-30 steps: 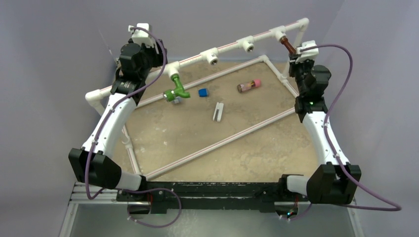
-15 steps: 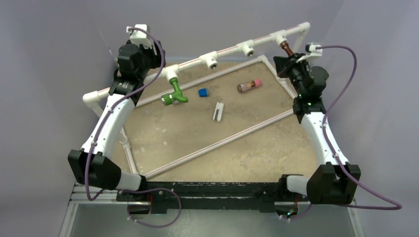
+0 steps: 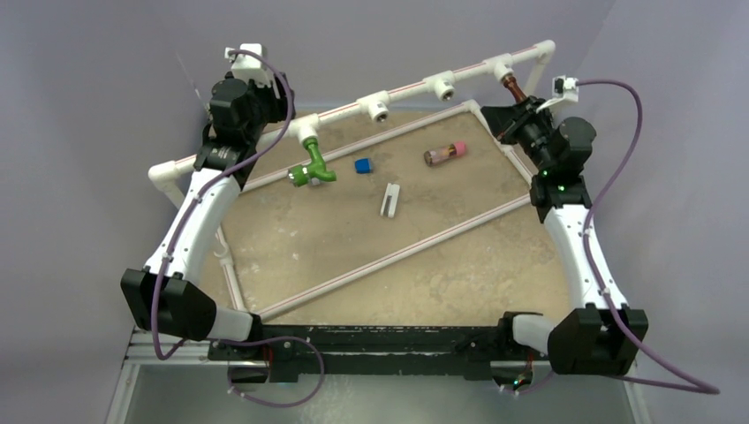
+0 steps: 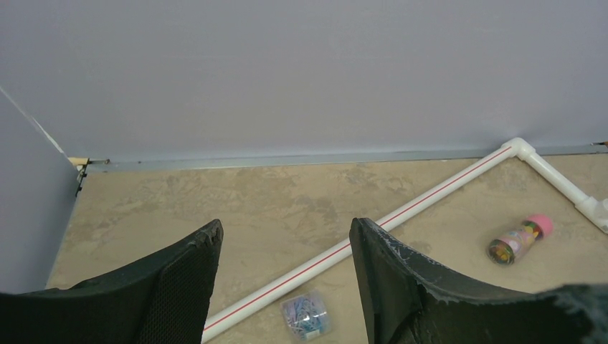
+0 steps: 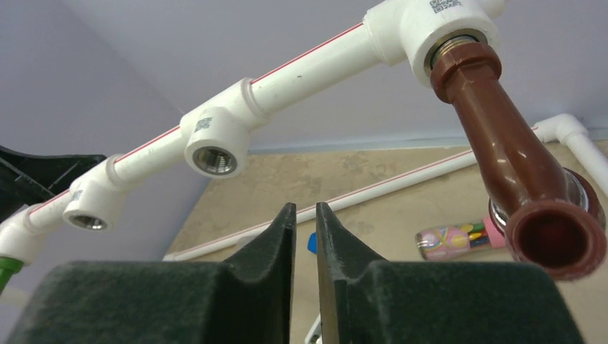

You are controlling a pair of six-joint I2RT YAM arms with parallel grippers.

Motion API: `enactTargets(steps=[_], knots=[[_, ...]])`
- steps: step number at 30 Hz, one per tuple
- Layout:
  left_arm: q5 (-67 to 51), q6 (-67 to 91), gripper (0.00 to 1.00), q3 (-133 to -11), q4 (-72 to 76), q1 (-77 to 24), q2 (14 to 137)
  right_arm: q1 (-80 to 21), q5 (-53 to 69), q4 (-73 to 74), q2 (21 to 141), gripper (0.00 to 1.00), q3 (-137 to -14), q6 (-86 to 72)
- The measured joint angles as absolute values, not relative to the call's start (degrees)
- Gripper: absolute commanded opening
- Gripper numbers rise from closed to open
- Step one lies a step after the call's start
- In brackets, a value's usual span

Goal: Install the water faucets

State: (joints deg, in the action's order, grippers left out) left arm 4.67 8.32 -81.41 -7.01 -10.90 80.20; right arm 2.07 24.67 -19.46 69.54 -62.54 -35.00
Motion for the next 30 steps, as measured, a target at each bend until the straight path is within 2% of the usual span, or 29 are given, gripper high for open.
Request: enactTargets(steps=[2,6,15,20,25,30], knots=[[4.7,8.3,0.65,-81.4,-7.0,-10.9,80.2,2.2,24.4,-17.4,68.1,0.42,-62.8,-34.5],[4.7,8.3,0.68,-81.4,-7.0,-10.9,80.2,2.6,22.5,-12.3,63.5,0.58,-63.1,-32.9],[4.5,8.4,0.74,-85.3,-10.3,-10.9,81.7,2.7,16.8,-2.2,58.0,0.68,-65.3,-29.2],[2.9,9.3,0.78,-96.6,-13.5,-10.9,85.1,2.7,9.7,0.3,56.2,0.83,-65.3,-24.6],[-0.4,10.6,0.79,-106.1,-13.8,-10.9,84.3,2.7,3.7,-1.4,55.0,0.84,-65.3,-17.9],[-8.1,14.7,0.79,-105.6,-14.7,-10.9,78.7,2.7,2.7,-8.5,55.1,0.85,-62.4,-9.4]])
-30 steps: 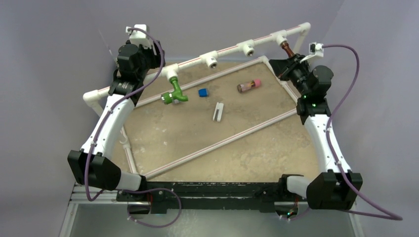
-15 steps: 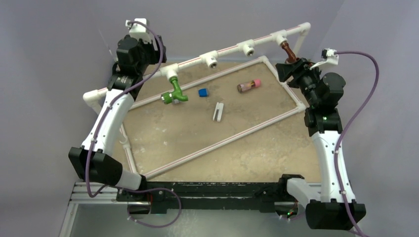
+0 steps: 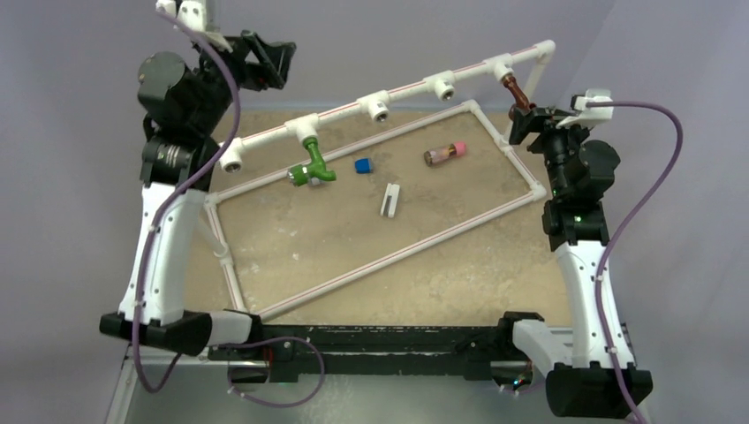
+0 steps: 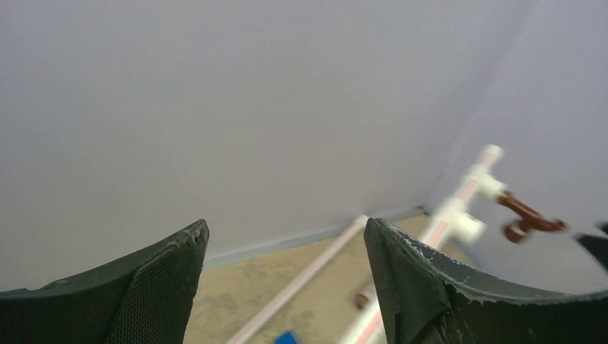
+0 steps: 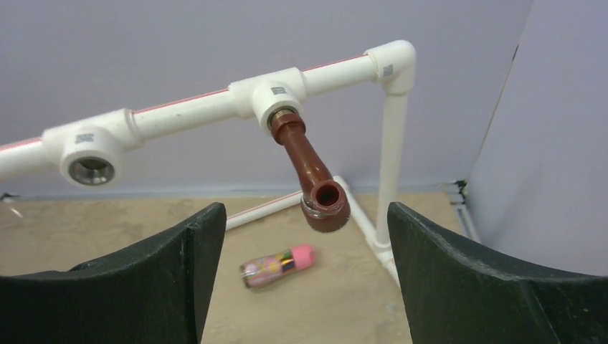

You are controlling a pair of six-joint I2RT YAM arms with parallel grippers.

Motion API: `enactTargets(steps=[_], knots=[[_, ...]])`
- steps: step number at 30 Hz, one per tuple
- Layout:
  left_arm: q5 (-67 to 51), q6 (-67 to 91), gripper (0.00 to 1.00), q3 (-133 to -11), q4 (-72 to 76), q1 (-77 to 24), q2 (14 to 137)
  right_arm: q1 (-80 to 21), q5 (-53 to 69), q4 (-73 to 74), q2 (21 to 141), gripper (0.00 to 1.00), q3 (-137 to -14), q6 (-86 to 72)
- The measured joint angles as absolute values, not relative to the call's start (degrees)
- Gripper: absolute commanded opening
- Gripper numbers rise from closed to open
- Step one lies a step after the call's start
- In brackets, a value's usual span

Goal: Install the water faucets

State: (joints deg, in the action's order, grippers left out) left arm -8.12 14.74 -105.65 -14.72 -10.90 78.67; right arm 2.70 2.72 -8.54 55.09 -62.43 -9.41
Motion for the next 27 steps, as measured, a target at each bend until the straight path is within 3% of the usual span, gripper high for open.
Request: enactTargets(steps=[6,16,27], knots=[[-22.1,22.1,0.79,-95.7,-15.7,-11.1,65.5,2.7,5.6,-15.3,57.1,0.85,-59.4,1.7],[-30.4,26.3,0.79,-85.4,-21.6,-19.6,52.4,2.8,11.6,-27.3,63.5,0.81,-56.0,6.6],[-34.3,27.0,0.79,-85.2,-25.7,-21.9,49.7,7.6,18.6,-33.4,68.7,0.59,-56.0,3.9]])
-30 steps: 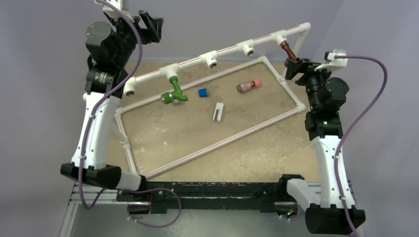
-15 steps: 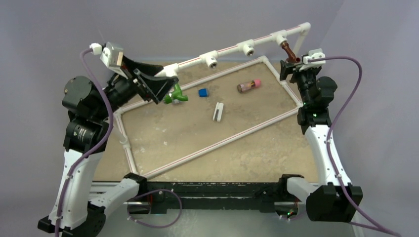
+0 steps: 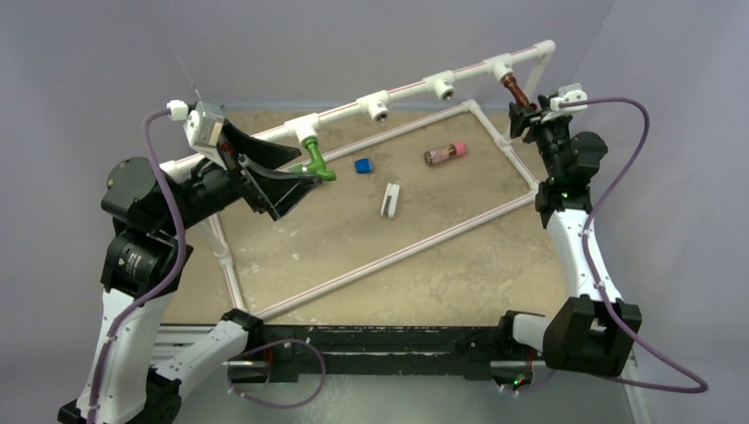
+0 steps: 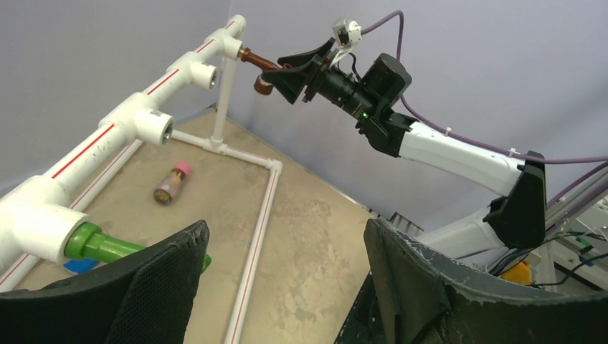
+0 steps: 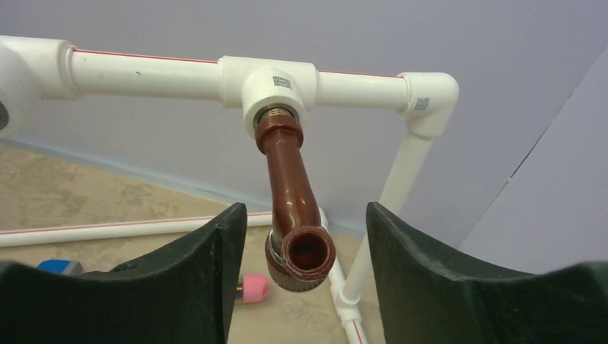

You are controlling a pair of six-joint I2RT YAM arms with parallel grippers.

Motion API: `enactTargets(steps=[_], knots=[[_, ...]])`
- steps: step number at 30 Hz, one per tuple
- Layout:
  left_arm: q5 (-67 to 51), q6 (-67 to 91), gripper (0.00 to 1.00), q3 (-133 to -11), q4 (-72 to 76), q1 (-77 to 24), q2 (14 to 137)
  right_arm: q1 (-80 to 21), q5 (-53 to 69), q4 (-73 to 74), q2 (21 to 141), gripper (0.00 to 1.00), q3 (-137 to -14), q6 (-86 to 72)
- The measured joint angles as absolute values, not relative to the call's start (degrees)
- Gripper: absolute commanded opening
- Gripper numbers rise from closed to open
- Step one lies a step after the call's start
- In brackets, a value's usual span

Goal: Install the water faucets

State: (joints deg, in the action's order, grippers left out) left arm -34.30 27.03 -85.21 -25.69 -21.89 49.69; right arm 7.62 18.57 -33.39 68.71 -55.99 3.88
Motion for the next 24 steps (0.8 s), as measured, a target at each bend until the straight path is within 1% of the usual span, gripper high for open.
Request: enactTargets(steps=[2,6,8,10,12,14,19,24], knots=[[-34.6,27.1,0.79,-85.0,-25.8,-22.0,49.6,8.2,19.8,-34.1,69.1,0.54,-56.0,3.1],[-35.9,27.8,0.78,-83.1,-25.9,-22.2,48.7,8.3,23.2,-35.7,70.3,0.51,-56.0,1.4],[-36.4,28.0,0.78,-82.9,-26.1,-22.2,48.6,8.4,24.4,-36.6,71.2,0.46,-56.0,0.4],[-36.8,28.0,0.78,-82.9,-26.2,-22.2,48.6,8.5,25.2,-37.3,71.7,0.36,-56.0,0.0],[-37.0,28.0,0.78,-82.9,-26.3,-22.2,48.6,9.0,25.3,-38.1,72.2,0.2,-56.0,-0.7],[-37.1,28.0,0.78,-82.9,-26.4,-22.2,48.6,9.2,25.5,-38.5,72.4,0.0,-56.0,-1.2],[-36.3,27.9,0.78,-82.9,-27.4,-22.2,48.8,9.4,26.3,-39.2,72.2,0.0,-55.7,-2.1],[-33.8,27.3,0.78,-82.9,-29.0,-22.2,49.3,9.4,24.5,-42.1,70.3,0.0,-52.6,-5.3]])
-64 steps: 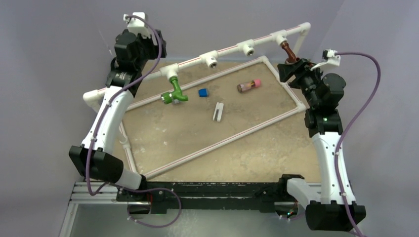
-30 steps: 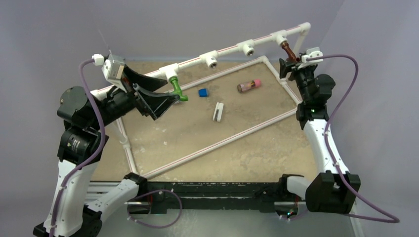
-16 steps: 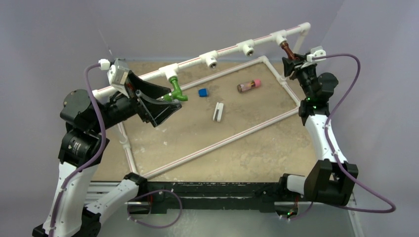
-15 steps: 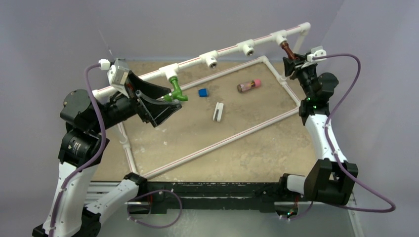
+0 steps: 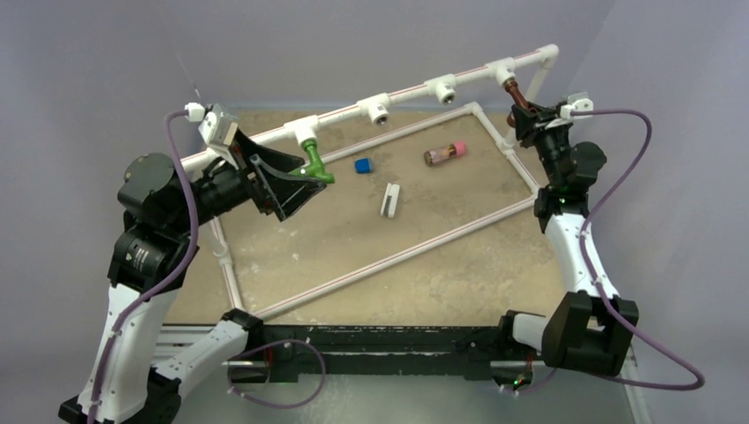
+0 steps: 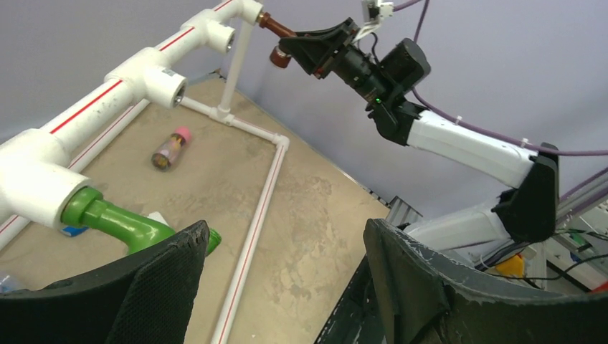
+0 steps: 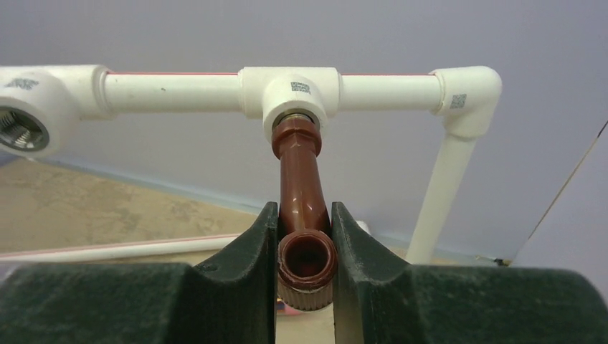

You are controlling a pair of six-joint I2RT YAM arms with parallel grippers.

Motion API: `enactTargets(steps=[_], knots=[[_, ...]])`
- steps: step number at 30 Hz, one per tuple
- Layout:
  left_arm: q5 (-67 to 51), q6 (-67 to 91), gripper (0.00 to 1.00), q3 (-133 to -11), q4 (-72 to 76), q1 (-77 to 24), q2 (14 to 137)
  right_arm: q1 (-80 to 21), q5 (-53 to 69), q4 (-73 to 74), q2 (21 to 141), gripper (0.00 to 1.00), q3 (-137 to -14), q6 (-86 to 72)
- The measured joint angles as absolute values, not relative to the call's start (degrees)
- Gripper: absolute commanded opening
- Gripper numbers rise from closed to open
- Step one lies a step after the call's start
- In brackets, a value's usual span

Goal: Install the water faucets

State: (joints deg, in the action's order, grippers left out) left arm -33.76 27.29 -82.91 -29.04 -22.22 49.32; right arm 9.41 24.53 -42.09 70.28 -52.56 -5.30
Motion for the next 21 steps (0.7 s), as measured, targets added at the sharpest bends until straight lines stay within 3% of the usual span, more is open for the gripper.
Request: enactTargets(steps=[12,21], knots=[[-30.9,24.4,0.78,-86.0,-35.7,-22.2,57.1,3.8,11.0,-38.7,57.6,0.0,-44.0,-21.7],[-19.8,23.8,0.74,-86.4,-37.8,-22.3,61.1,-1.8,4.5,-35.0,50.2,0.0,-40.0,-29.1]])
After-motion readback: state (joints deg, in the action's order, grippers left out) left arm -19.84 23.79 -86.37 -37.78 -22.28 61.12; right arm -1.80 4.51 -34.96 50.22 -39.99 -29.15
